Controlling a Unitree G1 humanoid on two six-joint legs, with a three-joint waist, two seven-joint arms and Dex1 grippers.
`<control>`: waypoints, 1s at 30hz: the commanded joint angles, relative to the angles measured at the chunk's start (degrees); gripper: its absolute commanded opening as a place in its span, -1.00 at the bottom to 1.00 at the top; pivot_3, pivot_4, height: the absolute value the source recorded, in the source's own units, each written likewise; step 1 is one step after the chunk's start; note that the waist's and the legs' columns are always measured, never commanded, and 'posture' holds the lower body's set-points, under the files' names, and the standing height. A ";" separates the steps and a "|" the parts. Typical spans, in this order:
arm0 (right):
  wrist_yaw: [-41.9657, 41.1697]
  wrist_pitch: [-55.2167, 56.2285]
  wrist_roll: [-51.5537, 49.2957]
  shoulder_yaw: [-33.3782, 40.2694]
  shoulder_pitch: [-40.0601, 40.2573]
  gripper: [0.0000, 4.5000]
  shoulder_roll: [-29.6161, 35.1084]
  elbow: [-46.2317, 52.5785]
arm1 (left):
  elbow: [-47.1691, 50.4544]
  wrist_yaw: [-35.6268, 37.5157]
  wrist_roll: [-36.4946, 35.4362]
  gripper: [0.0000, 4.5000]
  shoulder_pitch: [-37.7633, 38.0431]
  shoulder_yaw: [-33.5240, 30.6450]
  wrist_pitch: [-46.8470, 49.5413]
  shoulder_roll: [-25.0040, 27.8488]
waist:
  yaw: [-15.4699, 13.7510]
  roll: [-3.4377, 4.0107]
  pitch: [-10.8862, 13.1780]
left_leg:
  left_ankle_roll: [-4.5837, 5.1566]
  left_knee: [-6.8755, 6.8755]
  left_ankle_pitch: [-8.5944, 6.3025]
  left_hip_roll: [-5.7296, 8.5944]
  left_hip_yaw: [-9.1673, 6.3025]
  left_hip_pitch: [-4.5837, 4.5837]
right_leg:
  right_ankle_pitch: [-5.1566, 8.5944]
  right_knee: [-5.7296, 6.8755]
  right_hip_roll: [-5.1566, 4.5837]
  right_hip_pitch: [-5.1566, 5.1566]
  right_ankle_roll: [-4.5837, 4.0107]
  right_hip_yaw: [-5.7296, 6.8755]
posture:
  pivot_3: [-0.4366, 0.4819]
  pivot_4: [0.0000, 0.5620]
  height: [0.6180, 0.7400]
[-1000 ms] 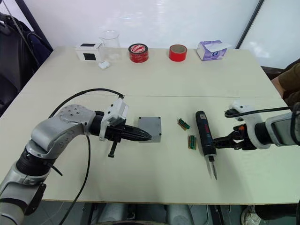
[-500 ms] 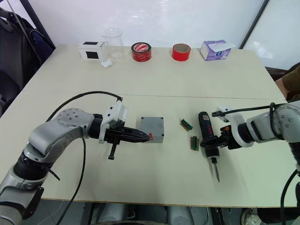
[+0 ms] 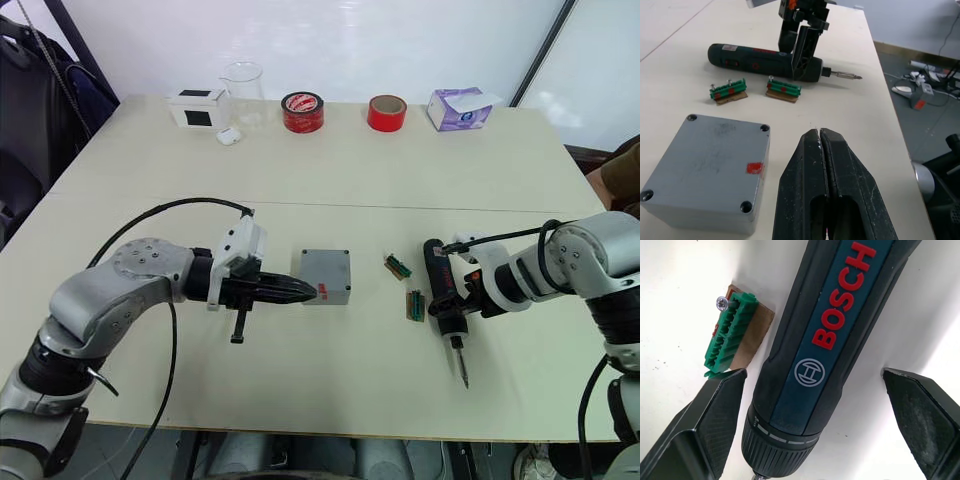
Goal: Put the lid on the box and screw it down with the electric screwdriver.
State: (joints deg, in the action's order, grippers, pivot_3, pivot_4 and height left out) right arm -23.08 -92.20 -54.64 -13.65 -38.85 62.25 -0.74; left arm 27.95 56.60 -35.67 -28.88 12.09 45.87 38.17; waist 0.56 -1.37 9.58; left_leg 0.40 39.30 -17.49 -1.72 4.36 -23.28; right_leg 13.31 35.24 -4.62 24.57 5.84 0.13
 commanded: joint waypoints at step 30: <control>6.65 33.00 8.93 43.92 -7.14 -0.21 -27.53 14.76 | -17.54 5.97 3.35 -1.00 -6.05 -3.59 -6.37 2.09 | -1.13 0.75 0.36 | 0.07 0.20 -0.03 -0.32 0.04 -0.23 | -0.45 0.03 0.65 0.23 0.15 -0.05 | -0.05 -0.47 1.00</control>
State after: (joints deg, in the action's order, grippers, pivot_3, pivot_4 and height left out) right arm -18.86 -61.74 -42.11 26.18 -45.87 36.23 8.36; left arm 10.96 61.28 -33.06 -33.73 8.45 40.96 40.02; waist -0.57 -0.63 9.94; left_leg 0.33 39.45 -17.44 -2.11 4.42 -23.51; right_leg 12.87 35.26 -3.89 24.84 5.97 0.09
